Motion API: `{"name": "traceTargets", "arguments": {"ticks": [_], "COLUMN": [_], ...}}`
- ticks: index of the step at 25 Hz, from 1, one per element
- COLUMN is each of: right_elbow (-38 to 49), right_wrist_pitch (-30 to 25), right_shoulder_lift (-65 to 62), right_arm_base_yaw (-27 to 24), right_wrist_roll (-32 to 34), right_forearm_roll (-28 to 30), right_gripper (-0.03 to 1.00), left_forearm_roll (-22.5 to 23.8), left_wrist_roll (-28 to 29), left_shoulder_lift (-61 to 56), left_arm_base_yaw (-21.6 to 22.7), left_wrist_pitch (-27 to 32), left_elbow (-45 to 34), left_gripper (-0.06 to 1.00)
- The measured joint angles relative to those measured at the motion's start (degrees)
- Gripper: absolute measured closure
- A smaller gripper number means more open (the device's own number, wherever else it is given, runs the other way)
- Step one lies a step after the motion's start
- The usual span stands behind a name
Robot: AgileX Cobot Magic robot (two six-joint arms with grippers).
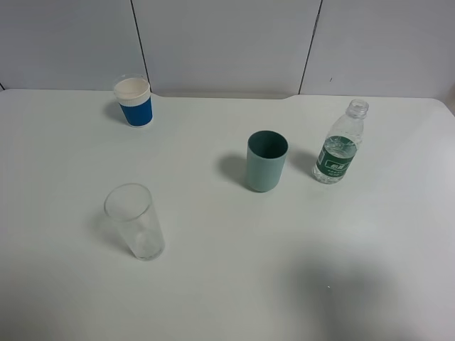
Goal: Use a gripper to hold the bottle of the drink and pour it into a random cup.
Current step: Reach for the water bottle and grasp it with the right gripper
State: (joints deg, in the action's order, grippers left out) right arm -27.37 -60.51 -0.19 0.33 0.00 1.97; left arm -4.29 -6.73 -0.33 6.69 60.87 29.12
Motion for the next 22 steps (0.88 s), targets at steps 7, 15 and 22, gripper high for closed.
{"name": "traceTargets", "arguments": {"ticks": [7, 15, 22], "right_elbow": [0.0, 0.0, 0.0], "right_wrist_pitch": [0.0, 0.0, 0.0], "right_shoulder_lift": [0.0, 0.0, 0.0], "right_arm_base_yaw": [0.0, 0.0, 0.0], "right_wrist_roll": [0.0, 0.0, 0.0], "right_forearm_roll": [0.0, 0.0, 0.0], "right_gripper": [0.23, 0.23, 0.23], "left_forearm_roll": [0.0, 0.0, 0.0], "left_wrist_roll": [0.0, 0.0, 0.0], "left_shoulder_lift": [0.0, 0.0, 0.0], "left_arm_base_yaw": [0.0, 0.0, 0.0], "left_wrist_pitch": [0.0, 0.0, 0.0], "left_elbow": [0.0, 0.0, 0.0], "left_gripper": [-0.05, -0.05, -0.05]}}
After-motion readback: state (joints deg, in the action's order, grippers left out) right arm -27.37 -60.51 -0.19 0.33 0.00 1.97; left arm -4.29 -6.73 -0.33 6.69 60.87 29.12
